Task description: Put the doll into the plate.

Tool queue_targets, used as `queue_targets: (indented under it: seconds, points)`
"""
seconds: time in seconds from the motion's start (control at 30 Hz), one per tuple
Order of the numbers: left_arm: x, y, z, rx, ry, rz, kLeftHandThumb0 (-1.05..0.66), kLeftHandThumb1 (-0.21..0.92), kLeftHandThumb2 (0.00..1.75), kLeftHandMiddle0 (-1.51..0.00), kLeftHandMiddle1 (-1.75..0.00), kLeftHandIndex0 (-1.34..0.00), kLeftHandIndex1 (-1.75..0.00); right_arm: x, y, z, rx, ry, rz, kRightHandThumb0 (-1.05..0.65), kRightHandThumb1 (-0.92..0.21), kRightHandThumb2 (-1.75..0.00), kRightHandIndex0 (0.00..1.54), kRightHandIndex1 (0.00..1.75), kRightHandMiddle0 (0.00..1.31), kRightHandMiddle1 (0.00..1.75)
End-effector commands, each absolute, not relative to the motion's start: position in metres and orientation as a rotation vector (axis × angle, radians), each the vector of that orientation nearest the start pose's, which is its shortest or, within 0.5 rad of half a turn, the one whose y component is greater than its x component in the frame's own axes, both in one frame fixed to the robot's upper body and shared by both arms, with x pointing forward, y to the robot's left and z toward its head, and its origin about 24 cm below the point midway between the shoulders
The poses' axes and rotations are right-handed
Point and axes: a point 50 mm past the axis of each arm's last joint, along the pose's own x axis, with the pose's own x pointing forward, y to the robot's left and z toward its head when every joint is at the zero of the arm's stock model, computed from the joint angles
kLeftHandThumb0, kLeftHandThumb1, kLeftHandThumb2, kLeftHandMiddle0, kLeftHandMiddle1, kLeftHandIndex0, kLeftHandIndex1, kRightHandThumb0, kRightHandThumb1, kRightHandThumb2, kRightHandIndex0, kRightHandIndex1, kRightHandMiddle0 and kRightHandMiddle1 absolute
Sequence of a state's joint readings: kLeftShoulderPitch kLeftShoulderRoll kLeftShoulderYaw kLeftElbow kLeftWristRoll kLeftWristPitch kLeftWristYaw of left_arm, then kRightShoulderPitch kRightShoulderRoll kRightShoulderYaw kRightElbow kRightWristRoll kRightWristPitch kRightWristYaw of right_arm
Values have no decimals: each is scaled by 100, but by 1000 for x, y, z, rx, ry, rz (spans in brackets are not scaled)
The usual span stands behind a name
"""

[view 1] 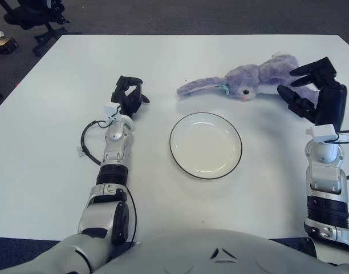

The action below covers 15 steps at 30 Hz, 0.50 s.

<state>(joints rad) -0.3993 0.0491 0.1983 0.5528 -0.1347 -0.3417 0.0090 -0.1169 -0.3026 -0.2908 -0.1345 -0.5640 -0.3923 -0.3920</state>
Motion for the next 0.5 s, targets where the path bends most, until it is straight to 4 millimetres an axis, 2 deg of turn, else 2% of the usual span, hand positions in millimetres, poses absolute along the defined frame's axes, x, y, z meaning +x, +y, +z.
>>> queue_targets:
  seconds: [0.0,0.17,0.4,0.47]
  points:
    - [309,184,33,-149,-140,186,-35,92,37,-78,-173,-36,-158,252,-250,171,-927,-829,-598,-1,-92,-16,64,125,46,130]
    - [310,185,32,-152,-156,189,-35,92,36,-78,-174,-37,-157,257,-255,169,-1007,-845,-600,-1,-92,-14,67,118,48,131]
    - [310,185,31,-152,-164,190,-35,92,36,-78,-174,-37,-157,259,-256,168,-1033,-858,-599,-1,-92,-13,67,117,49,132]
    - [310,185,31,-155,-172,189,-35,92,36,-78,-174,-37,-157,260,-258,169,-1116,-866,-584,-1,-92,-18,61,121,45,138]
